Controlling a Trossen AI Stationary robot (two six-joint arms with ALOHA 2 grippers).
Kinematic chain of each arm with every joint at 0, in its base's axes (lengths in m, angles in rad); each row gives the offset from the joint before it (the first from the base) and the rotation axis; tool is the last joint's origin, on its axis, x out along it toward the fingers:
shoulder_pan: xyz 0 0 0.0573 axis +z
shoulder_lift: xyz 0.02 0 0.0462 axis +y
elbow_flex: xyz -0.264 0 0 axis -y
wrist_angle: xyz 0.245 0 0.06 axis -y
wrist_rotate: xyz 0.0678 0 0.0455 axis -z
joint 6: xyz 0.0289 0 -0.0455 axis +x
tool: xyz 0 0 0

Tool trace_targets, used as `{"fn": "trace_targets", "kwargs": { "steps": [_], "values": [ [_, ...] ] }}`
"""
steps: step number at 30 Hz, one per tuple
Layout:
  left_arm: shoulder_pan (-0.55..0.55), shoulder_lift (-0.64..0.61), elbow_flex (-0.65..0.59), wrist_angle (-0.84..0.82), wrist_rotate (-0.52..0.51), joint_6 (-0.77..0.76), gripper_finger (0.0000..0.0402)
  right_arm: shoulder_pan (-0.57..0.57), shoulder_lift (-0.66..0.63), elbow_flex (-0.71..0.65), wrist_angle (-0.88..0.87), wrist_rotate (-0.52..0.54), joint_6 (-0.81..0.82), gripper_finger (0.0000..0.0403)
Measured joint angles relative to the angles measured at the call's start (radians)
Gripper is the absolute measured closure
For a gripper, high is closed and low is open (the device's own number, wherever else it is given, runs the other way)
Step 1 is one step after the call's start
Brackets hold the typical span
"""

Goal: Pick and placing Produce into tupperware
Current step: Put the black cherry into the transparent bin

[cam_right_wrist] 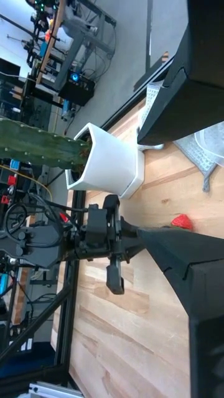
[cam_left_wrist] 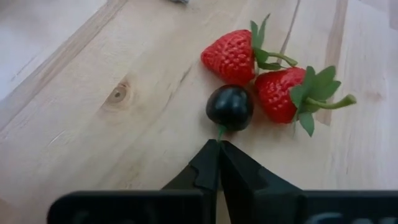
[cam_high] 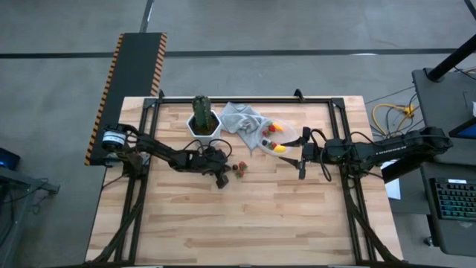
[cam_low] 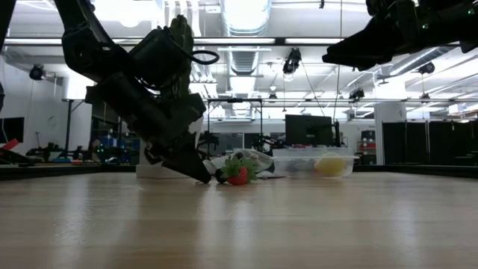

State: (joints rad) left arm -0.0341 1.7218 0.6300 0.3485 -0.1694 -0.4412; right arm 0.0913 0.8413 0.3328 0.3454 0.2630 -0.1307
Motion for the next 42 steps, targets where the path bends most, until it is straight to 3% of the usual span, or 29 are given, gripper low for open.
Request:
{"fn": "trace_targets", "kwargs": {
  "steps": [9, 14, 21, 25, 34, 38, 42],
  "values": [
    [-0.001, -0.061, 0.005, -0.047, 0.077, 0.058, 0.0401, 0.0, 0.0, 0.0, 0.0, 0.0, 0.022, 0.0181],
    [0.002, -0.163, 0.034, -0.218, 0.019, 0.103, 0.0401, 0.0, 0.0, 0.0, 0.0, 0.014, 0.024, 0.0181],
    [0.006, -0.297, 0.04, -0.227, 0.001, 0.167, 0.0401, 0.0, 0.0, 0.001, -0.019, 0.027, 0.078, 0.0181],
    [0.006, -0.347, 0.049, -0.226, 0.017, 0.194, 0.0401, 0.0, 0.0, 0.001, -0.057, 0.065, 0.078, 0.016],
    [0.006, -0.36, 0.064, -0.216, 0.021, 0.213, 0.0401, 0.0, 0.0, 0.001, -0.037, 0.072, 0.133, 0.0086],
    [0.006, -0.335, 0.083, -0.215, 0.032, 0.217, 0.0401, 0.0, 0.04, 0.001, 0.06, -0.001, 0.149, 0.0082],
    [0.006, -0.309, 0.118, -0.215, 0.041, 0.244, 0.0401, 0.0, 0.189, 0.023, 0.143, -0.021, 0.131, 0.0092]
  ]
}}
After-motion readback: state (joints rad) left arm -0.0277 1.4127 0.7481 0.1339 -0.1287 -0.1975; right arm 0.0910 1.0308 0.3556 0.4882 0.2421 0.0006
